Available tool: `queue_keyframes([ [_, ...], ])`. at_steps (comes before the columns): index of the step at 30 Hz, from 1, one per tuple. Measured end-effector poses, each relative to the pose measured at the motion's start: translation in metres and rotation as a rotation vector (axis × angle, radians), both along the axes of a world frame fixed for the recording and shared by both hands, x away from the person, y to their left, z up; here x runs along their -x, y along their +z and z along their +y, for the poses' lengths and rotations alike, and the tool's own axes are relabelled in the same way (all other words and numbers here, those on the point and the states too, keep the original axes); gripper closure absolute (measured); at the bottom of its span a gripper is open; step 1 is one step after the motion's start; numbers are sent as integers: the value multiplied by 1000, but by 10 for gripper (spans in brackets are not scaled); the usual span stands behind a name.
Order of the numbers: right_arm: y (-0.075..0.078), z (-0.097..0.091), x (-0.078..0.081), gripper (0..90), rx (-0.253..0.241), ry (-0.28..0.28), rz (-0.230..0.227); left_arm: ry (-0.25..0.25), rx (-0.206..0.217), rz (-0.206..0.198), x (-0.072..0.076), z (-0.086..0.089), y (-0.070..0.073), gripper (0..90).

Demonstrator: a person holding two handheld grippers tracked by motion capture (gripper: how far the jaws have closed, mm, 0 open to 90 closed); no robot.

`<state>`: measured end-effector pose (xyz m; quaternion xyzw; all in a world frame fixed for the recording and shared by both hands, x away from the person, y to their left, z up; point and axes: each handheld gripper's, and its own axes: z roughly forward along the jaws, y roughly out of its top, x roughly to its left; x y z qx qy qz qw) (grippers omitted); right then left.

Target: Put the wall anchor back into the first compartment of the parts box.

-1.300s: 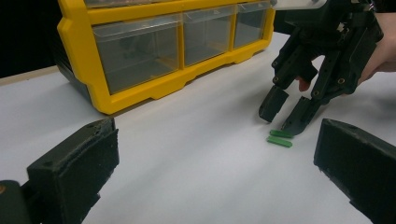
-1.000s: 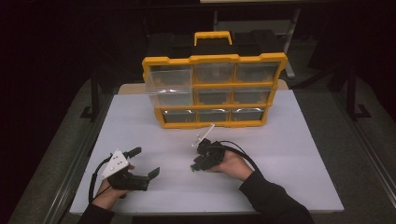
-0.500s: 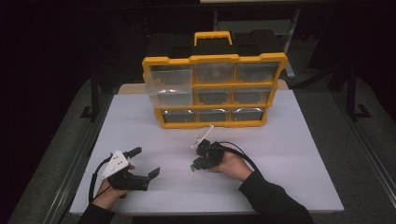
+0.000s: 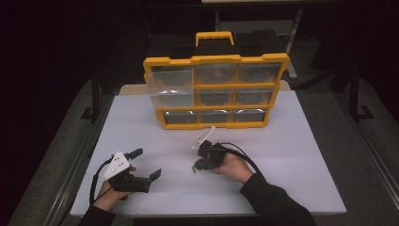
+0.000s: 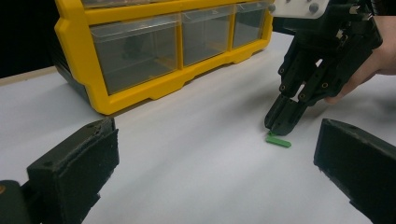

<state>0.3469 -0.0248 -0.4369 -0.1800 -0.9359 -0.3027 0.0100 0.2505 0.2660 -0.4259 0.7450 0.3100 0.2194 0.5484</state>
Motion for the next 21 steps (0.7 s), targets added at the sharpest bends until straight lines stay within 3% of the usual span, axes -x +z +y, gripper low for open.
queue_keyframes([
  [21,17,-13,-6,841,-47,1,13,-2,1,-1,0,0,0,0],
])
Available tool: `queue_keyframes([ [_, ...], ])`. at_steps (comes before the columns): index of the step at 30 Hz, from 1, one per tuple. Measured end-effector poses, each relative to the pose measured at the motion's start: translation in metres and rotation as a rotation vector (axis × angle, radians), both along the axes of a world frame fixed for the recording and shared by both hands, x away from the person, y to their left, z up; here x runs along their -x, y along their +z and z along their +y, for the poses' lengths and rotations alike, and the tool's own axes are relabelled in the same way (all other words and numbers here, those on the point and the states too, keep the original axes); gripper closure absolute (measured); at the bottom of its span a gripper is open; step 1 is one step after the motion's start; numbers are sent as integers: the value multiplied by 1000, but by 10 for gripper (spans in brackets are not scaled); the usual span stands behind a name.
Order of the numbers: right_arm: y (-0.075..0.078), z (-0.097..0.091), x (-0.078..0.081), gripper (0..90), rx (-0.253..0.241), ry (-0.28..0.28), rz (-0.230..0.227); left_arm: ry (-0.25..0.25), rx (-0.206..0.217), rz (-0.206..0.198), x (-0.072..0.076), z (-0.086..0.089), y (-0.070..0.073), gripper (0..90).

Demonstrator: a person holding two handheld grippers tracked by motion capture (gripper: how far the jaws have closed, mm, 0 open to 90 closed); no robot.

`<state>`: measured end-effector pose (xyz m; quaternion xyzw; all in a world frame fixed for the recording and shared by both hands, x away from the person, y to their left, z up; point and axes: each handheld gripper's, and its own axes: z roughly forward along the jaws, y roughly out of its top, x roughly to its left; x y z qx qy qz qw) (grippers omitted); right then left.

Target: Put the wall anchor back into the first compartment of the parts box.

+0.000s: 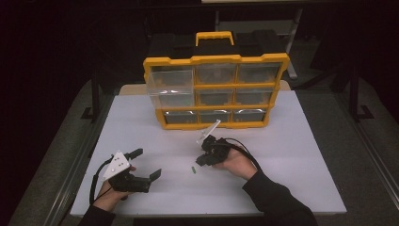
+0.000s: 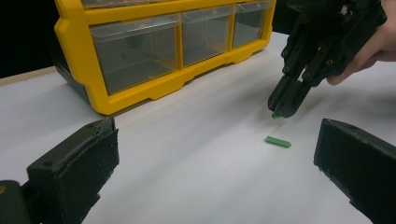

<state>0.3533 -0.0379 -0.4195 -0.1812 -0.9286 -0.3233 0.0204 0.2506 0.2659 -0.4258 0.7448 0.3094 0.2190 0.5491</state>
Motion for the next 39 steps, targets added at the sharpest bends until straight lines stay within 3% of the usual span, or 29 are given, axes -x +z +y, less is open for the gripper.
queue_keyframes([
  [19,20,-13,-4,841,-51,-23,43,-5,-7,5,0,0,0,0],
  [39,46,-20,-9,839,-93,-22,26,-4,2,-2,0,-1,0,0],
])
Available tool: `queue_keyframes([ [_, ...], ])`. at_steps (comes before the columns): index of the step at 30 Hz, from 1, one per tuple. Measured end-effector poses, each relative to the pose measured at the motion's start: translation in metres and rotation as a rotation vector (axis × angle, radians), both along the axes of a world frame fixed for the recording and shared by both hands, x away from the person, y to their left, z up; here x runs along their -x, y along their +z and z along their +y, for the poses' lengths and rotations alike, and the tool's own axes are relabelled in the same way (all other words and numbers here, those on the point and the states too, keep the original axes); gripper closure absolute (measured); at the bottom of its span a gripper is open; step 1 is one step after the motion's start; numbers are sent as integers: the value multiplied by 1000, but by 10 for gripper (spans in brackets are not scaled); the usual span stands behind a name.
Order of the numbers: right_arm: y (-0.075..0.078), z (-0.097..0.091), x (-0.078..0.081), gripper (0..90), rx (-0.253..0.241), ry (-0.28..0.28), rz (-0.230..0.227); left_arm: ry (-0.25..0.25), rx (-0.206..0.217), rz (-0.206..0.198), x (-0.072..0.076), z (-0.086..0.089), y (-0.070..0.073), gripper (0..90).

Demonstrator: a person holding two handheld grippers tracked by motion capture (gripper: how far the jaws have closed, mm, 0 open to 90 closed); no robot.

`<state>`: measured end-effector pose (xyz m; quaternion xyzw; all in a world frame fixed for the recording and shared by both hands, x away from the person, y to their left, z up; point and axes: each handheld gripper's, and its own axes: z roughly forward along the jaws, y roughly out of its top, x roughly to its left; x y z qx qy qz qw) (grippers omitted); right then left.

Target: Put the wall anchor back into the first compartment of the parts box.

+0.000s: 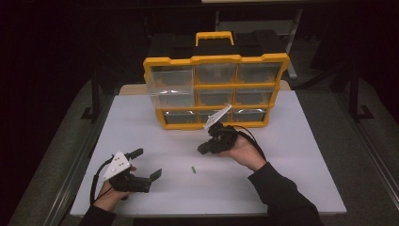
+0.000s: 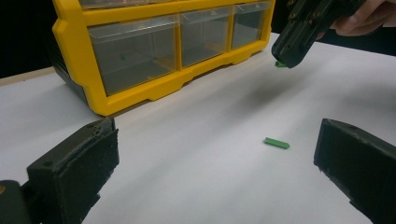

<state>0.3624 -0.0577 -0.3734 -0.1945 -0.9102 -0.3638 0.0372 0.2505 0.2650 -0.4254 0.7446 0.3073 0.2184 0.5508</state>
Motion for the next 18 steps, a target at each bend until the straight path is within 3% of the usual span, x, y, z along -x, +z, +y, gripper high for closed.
queue_keyframes([
  [5,6,-2,-1,839,-13,-3,8,-4,2,1,0,0,0,0],
  [9,13,-3,-4,839,-23,7,-13,-1,4,2,0,0,0,0],
  [10,16,-3,-3,839,-19,-12,10,-1,4,2,0,0,0,0],
  [17,26,-5,-9,839,-57,11,-22,-2,1,3,0,0,0,0],
  [18,29,-5,-8,840,-49,4,-9,-2,-1,3,0,0,0,0],
])
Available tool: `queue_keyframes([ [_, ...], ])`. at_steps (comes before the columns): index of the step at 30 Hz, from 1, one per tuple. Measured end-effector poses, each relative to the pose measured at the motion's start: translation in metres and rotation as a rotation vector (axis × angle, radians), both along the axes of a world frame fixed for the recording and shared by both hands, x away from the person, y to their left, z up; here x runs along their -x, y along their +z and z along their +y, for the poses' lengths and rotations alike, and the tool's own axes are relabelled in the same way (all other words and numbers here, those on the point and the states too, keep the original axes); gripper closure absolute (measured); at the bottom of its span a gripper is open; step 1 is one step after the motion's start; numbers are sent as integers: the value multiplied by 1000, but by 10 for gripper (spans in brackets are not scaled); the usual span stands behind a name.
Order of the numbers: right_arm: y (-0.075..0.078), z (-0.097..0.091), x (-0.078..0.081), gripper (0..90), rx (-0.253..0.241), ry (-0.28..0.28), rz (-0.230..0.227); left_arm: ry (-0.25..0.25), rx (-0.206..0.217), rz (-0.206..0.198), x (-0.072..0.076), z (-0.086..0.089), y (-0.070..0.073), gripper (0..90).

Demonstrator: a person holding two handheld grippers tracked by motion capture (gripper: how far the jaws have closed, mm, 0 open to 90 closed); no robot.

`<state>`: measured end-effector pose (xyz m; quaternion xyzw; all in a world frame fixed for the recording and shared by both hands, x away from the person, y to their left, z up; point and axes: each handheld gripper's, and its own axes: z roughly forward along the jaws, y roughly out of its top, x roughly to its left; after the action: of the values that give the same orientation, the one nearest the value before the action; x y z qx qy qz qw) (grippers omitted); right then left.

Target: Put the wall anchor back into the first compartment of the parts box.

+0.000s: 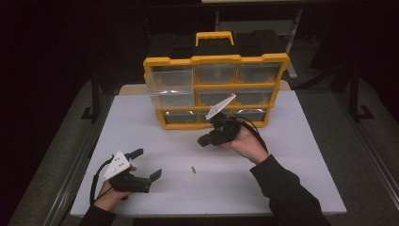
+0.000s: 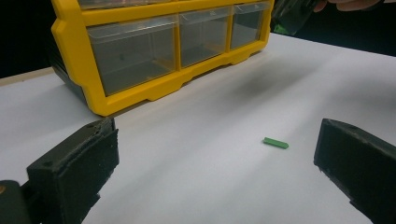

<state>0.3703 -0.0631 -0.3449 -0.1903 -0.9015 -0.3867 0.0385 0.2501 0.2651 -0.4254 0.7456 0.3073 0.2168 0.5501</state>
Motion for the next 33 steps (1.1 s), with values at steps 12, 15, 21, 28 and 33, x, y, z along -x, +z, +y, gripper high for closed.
queue_keyframes([
  [12,19,-2,-5,839,-26,6,-37,-2,-6,0,0,0,0,0],
  [15,24,-3,-5,840,-32,5,-42,-3,-6,-1,0,0,0,0],
  [21,37,-5,-8,840,-34,5,-70,-2,-6,0,0,0,0,0],
  [28,51,-8,-10,840,-25,-7,-65,-2,-3,1,0,-1,0,0],
  [33,61,-11,-13,840,-35,-5,-86,-2,-4,2,0,-1,0,0],
])
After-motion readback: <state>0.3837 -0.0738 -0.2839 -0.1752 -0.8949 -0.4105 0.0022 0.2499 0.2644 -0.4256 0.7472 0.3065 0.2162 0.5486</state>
